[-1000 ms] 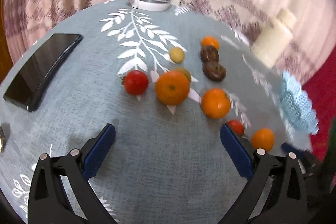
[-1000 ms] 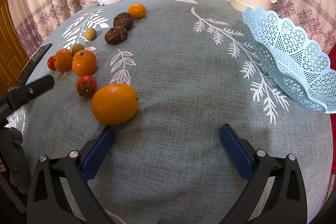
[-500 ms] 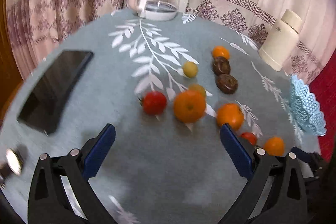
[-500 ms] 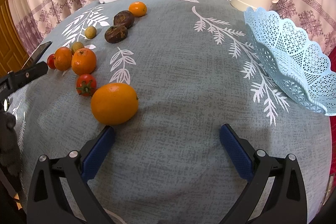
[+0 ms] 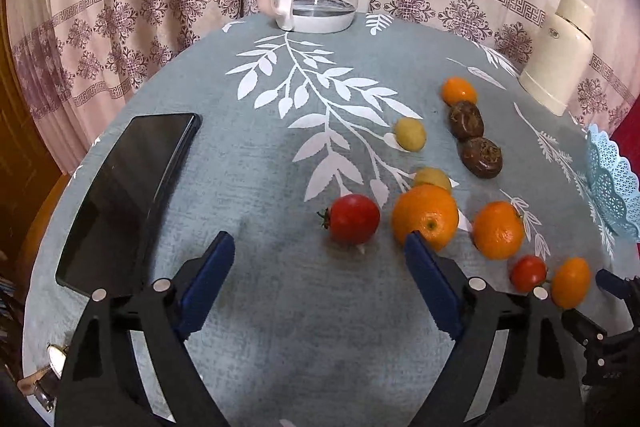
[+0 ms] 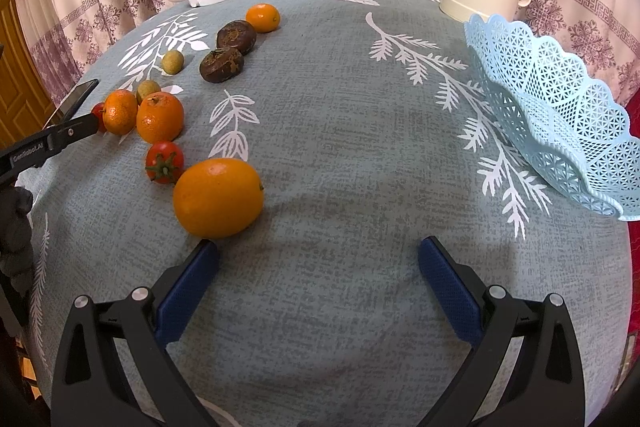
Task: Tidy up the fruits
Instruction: 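Move the right gripper toward the large orange on the table, then close the right gripper around the large orange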
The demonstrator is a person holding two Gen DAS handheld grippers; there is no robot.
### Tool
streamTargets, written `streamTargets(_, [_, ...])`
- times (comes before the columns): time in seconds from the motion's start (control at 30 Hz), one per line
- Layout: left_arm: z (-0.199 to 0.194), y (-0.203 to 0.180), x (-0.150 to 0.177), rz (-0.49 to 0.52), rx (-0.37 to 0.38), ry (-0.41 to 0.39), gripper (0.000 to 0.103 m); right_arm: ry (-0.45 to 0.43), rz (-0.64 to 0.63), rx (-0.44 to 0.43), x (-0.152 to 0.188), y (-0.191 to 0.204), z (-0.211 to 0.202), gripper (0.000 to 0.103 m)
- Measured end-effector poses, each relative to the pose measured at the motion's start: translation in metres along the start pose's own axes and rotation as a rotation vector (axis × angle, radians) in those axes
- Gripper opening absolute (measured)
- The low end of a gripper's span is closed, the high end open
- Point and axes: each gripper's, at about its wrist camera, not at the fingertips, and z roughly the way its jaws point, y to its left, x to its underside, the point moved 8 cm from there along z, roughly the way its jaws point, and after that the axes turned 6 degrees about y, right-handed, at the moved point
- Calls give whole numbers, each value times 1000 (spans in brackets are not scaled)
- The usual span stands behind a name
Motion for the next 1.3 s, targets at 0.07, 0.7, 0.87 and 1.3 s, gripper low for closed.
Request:
streamTargets(0.07, [2,-1,-1,6,-3,2,85,0,0,0,0,0,0,98])
streamTargets(0.7, [8,3,-3,-13,27,6,80,-56,-41,-41,1,9,-12,98])
streamTargets(0.87, [3,2,-3,-9,30,-14,80,-110,-77,-38,0,16,-23,98])
streamTargets(1.3, [-4,-1,-5,9,19,-43,80,-152,-56,-81,-16,31,-30,97])
